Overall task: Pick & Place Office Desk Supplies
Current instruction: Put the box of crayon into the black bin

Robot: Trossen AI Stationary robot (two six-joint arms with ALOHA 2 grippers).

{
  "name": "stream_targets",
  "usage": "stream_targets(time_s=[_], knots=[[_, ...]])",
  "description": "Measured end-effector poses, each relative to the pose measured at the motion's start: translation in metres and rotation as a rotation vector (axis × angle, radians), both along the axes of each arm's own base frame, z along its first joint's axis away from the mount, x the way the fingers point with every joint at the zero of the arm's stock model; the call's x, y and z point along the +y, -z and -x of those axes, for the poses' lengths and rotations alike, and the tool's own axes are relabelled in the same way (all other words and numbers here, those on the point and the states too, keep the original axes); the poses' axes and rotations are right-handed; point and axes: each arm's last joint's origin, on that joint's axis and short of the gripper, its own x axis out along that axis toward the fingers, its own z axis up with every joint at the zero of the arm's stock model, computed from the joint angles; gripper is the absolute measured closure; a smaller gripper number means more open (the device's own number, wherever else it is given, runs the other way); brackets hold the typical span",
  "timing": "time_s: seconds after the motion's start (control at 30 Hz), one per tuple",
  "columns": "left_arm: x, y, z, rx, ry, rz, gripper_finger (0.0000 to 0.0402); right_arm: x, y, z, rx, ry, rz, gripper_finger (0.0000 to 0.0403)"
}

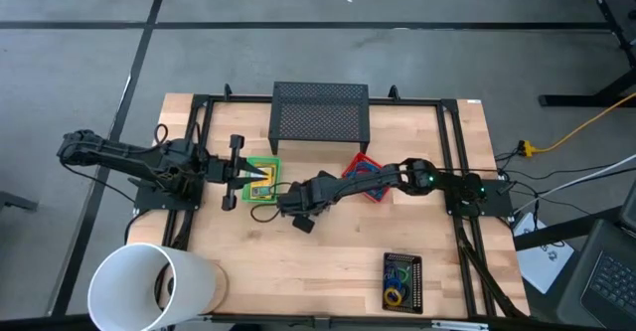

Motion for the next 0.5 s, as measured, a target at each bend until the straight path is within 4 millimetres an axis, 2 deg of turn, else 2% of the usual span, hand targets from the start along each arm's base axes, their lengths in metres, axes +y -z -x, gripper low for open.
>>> stream_targets(time_s=[0.13, 0.3, 0.5], knots=[[0.000, 0.000, 0.000, 0.002, 0.000, 0.000, 0.0366, 0.000, -0.005, 0.000, -0.017, 0.025, 0.004, 0.0399], [0.000, 0.000, 0.000, -0.004, 0.000, 0.000, 0.0366, -0.001, -0.026, -0.007, -0.065, 0.030, 0.018, 0.0402], [0.000, 0.000, 0.000, -0.003, 0.000, 0.000, 0.0366, 0.002, -0.075, -0.017, -0.202, -0.001, 0.079, 0.0403]])
